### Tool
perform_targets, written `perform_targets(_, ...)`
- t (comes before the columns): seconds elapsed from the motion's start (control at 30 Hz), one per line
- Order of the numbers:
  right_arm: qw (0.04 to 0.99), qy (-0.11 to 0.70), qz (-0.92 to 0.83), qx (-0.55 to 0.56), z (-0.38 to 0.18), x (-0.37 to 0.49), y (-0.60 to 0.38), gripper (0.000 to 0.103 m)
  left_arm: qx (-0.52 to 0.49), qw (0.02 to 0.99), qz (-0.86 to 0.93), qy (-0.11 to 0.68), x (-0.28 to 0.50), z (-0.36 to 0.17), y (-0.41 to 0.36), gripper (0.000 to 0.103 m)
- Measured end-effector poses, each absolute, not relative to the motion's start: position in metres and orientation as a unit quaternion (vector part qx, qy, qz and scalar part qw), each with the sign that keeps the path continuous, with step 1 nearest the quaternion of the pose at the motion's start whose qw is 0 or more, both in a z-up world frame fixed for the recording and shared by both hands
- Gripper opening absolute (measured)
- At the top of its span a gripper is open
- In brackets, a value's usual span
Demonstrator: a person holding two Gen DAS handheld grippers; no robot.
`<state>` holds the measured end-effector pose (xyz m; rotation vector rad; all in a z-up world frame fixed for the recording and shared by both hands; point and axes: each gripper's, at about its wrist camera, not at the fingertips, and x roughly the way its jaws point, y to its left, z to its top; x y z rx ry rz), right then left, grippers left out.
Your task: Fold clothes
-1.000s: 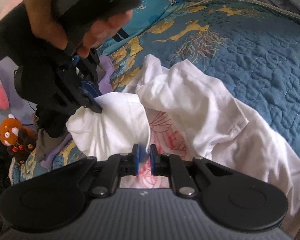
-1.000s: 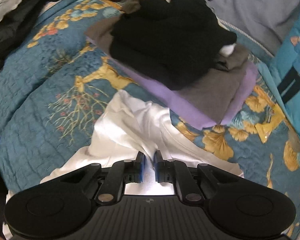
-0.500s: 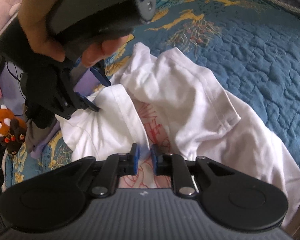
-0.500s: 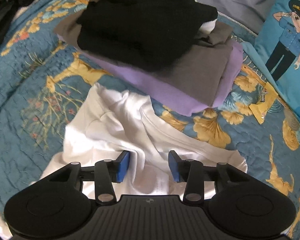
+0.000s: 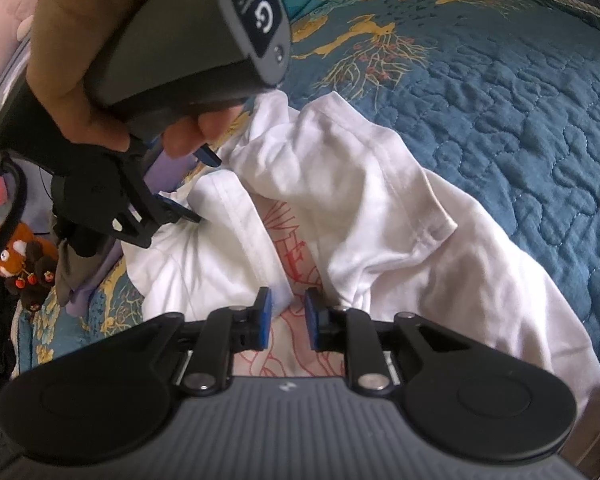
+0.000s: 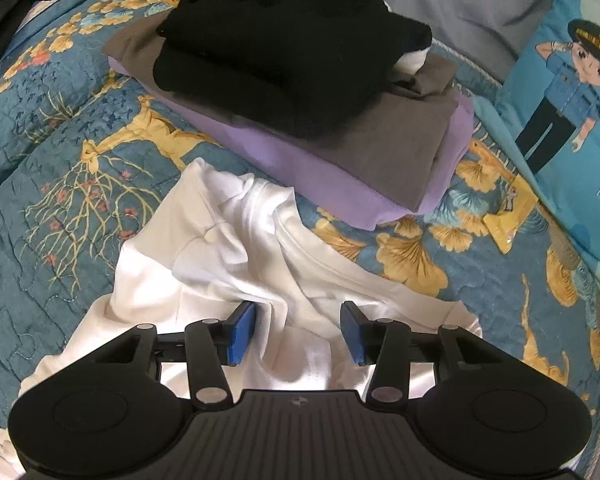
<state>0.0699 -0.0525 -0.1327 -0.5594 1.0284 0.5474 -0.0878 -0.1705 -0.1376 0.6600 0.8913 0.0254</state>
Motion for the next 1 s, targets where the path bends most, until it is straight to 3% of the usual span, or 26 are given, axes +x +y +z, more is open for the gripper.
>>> perform_targets(0.13,0.8,0.459,0.255,-0.289,-0.13,0.063,-0.049,0.045,0.313,0.851,0.01,0.421,-0.091,-0.137,-0.172,0.021)
perform_targets(0.27,0.805,0.444,0.244,-0.309,-0.122,0.059,-0.05,0.046,0.307,0.855,0.008,0.418,-0.102,-0.129,-0.172,0.028)
perform_targets(0.6,0.851,0.44,0.216,-0.187,-0.065,0.047,-0.104,0.053,0.309,0.863,0.025,0.399,-0.158,-0.099,-0.166,0.041)
perform_targets(0.77,0.84,0.462,0.271,-0.083,-0.055,0.004,-0.137,0.06,0.314,0.865,0.061,0.387,-0.2,-0.083,-0.144,0.056)
perform_targets(0.83,0.835,0.464,0.285,-0.075,-0.059,-0.018,-0.14,0.059,0.325,0.858,0.078,0.39,-0.217,-0.082,-0.131,0.078)
perform_targets(0.9,0.845,0.443,0.294,-0.057,-0.059,-0.04,-0.144,0.058,0.337,0.852,0.087,0.392,-0.232,-0.084,-0.119,0.09)
perform_targets(1.0,0.868,0.391,0.306,-0.013,-0.05,-0.075,-0.155,0.058,0.334,0.842,0.099,0.413,-0.246,-0.089,-0.1,0.092)
